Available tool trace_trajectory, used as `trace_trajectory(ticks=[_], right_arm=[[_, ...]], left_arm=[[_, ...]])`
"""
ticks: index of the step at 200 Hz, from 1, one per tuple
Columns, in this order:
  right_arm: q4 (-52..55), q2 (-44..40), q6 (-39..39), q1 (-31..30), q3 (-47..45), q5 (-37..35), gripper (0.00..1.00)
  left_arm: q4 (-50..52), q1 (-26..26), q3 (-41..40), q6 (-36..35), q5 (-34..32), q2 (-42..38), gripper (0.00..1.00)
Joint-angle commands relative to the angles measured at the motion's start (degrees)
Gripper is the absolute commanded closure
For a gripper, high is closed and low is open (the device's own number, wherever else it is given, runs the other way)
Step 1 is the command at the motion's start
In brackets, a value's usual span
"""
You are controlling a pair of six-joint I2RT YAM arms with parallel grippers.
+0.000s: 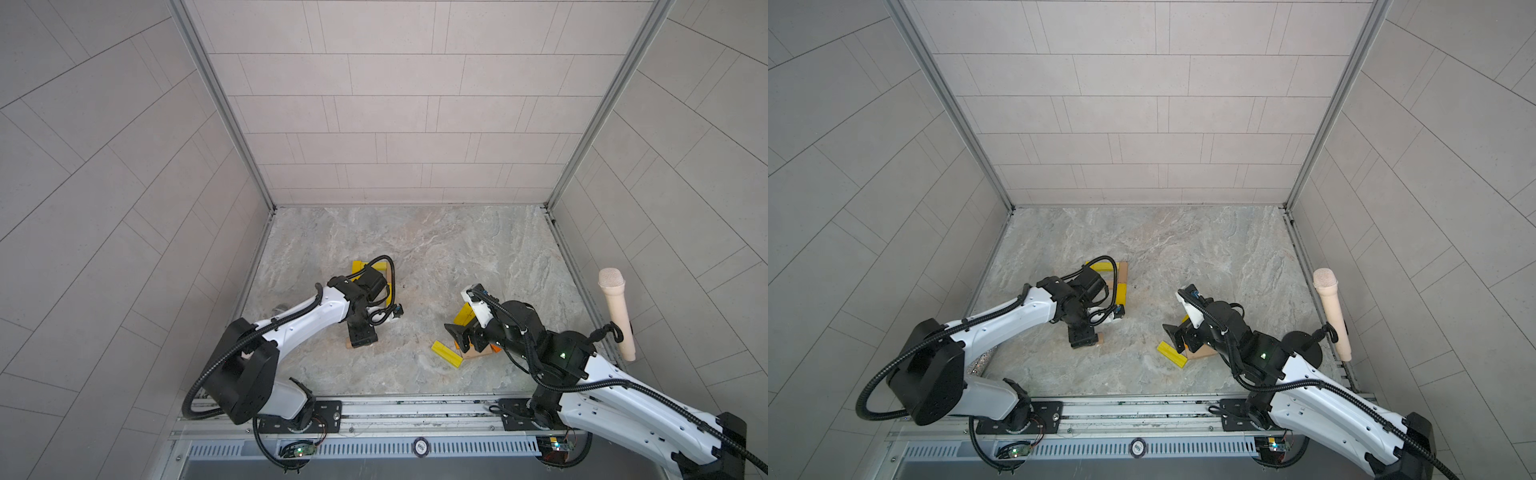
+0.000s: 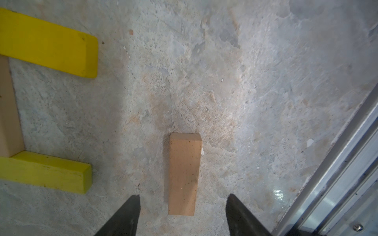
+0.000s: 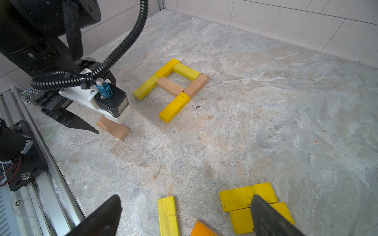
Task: Assemble the number 8 with building blocks
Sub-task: Pick up the building block from the center of the board.
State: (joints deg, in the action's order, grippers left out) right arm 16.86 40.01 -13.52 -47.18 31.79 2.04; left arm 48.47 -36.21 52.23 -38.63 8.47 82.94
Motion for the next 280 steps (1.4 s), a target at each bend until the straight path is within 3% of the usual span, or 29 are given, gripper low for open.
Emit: trace_trajectory(ticks=[1,86,181,280], right_arm=[[-0.71,-0.87,0.47,0.05,-0.41,-1.08,0.01],[-0.6,-2.04,-0.45,0.11,-0.87,-2.33,0.0],[-0.87,-2.55,-0.59,0.08,-1.16,-3.2,0.01],[-0.94,-2.91,-0.28,0.1,-1.15,-3.01,0.01]], left_arm=[[-0.13,-0.53,-1.44,-1.62,-1.06,1.77,0.29],[-6.18,-2.02,-3.64,-1.27,-5.66,6.16,0.32],[-7.6,-2.53,-4.46,-1.09,-5.48,7.77,0.75],[-5.13,-2.4,1.33,-7.56,-8.1,8.86,0.74]])
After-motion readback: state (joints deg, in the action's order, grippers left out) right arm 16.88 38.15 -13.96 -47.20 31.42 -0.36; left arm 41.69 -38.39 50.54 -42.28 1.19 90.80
